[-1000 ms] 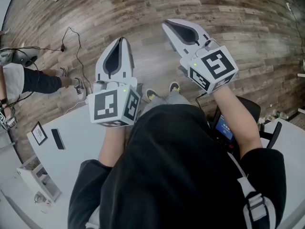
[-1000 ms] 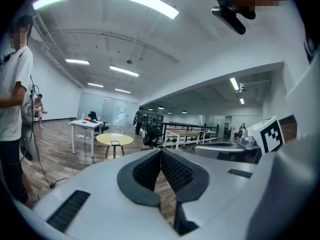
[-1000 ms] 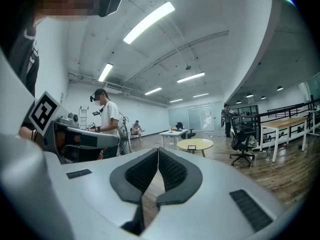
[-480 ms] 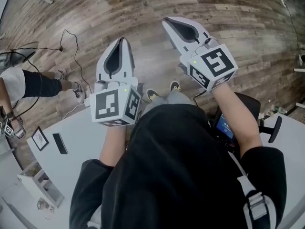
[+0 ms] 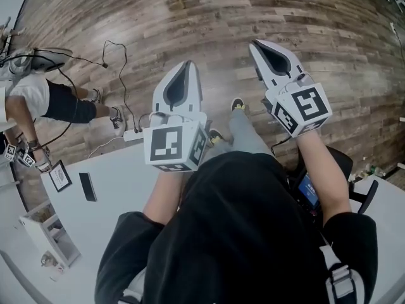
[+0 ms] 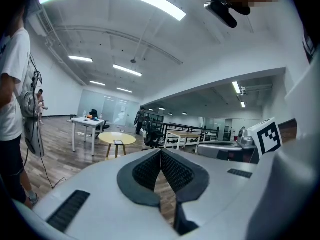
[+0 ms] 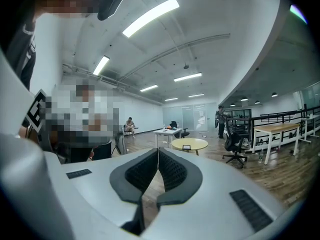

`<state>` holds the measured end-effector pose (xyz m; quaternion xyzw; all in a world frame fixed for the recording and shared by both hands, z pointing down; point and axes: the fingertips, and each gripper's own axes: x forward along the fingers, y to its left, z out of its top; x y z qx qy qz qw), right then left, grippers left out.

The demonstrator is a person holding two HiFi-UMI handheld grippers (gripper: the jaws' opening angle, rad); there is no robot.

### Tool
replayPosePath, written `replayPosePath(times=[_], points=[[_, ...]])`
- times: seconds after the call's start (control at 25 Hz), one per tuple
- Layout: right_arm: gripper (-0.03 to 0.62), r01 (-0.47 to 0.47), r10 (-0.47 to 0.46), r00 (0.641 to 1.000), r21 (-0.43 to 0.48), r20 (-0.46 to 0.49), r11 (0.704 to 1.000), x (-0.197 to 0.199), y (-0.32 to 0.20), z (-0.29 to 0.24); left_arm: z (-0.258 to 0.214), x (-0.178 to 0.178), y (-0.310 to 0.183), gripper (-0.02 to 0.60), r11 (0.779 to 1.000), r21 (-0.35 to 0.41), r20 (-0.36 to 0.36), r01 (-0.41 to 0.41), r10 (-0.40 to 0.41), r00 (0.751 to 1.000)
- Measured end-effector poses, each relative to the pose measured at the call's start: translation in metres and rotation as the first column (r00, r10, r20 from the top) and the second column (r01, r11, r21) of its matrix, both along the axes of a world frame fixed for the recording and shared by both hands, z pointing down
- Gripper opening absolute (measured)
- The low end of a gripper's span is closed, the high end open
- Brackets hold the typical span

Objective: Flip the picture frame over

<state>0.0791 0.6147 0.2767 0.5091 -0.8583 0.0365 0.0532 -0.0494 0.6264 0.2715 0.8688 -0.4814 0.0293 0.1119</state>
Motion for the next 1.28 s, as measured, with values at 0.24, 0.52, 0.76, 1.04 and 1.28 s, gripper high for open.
replayPosePath(times=[0.24,0.52,0.76,1.04,1.28], points=[[0.018,0.034,-0.035,0.999,0.004,0.035,0.999,0.016,-0.043,0.007,-0.001,0.013,-0.035,0.023,1.0,0.013,-0.01,0.028,-0.028,1.0],[0.018,0.039,-0.038,0.996,-0.002,0.083,0.999,0.065,-0.123,0.013,-0.002,0.054,-0.104,0.023,0.998,0.015,0.011,0.056,-0.056,0.998],[0.018,0.065,-0.065,0.995,0.001,0.078,0.998,0.098,-0.175,0.013,-0.001,0.083,-0.151,0.023,0.996,0.01,0.046,0.093,-0.094,0.995],[0.018,0.116,-0.116,0.99,-0.003,0.083,0.993,0.094,-0.211,0.017,0.005,0.087,-0.185,0.023,0.993,-0.001,0.076,0.12,-0.12,0.99],[0.018,0.125,-0.123,0.99,-0.024,0.074,0.992,0.078,-0.241,0.025,0.013,0.07,-0.221,0.023,0.993,-0.014,0.075,0.12,-0.119,0.99]])
